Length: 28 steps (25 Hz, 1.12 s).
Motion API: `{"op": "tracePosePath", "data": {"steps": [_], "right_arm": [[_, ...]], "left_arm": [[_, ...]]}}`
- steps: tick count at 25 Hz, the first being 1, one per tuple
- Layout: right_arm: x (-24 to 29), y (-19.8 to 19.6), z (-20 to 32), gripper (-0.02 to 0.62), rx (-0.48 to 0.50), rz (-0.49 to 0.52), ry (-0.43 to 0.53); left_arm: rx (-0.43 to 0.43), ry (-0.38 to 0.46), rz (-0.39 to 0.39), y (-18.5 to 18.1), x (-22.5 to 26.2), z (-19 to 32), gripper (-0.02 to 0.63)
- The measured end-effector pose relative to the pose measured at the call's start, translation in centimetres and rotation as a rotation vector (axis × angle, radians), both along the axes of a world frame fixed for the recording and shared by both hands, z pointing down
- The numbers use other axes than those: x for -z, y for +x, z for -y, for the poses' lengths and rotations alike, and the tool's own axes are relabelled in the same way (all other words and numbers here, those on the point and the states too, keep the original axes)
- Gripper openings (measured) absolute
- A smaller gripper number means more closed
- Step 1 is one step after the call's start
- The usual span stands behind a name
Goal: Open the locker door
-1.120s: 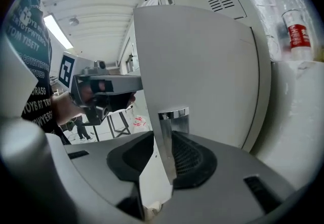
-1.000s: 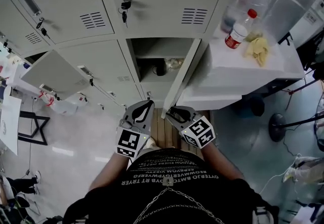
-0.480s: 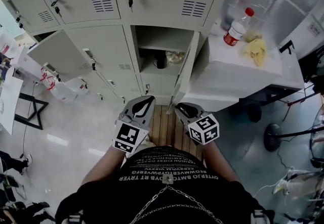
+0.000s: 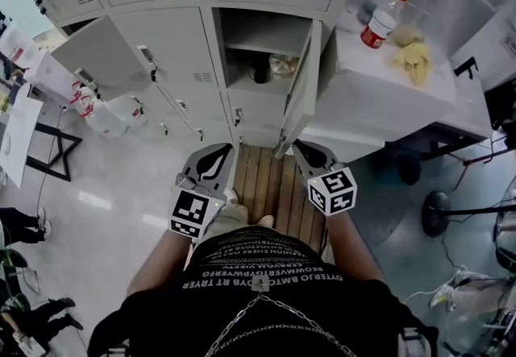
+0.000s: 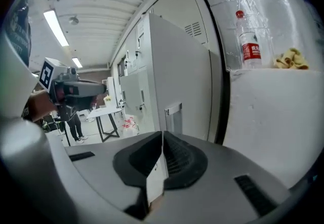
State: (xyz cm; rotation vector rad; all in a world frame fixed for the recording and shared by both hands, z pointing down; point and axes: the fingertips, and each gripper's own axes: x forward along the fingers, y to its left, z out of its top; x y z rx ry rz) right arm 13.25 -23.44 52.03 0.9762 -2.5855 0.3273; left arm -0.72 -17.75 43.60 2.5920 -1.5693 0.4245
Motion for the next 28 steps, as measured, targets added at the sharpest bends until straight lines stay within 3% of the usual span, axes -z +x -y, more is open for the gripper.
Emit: {"op": "tracePosePath", "data": {"steps": [1, 8, 13, 17, 23, 28], "right_arm": [[0.4, 0.1, -0.5, -0.003, 0.005, 0.024, 0.021], [2.6, 0.2, -4.9, -0.003, 0.045, 0.104, 0.100], [3.3, -2.7, -5.3, -0.003, 0.073, 0.124, 0.112], [4.5, -6.7, -5.9, -0.003, 0.105, 0.137, 0.124], [7.4, -11.7, -7.9, -0.003, 0.120, 0.147, 0.180], [8.3, -13.3, -9.0, -0.003, 0.105, 0.105, 0.201]], "left_arm": [[0.016, -0.009, 0.011, -0.4, -0.5, -0.8, -0.002], [0.114, -0.015, 0.023, -3.3, -1.0, -4.0, -0.002], [0.120, 0.041, 0.052, -4.9, 0.9, -4.7, -0.002], [0.168, 0.070, 0.086, -8.4, 2.0, -6.5, -0.002], [0.215, 0.059, 0.051, -13.6, 1.8, -9.0, -0.002], [0.168, 0.081, 0.029, -14.7, 2.2, -9.6, -0.002]]}}
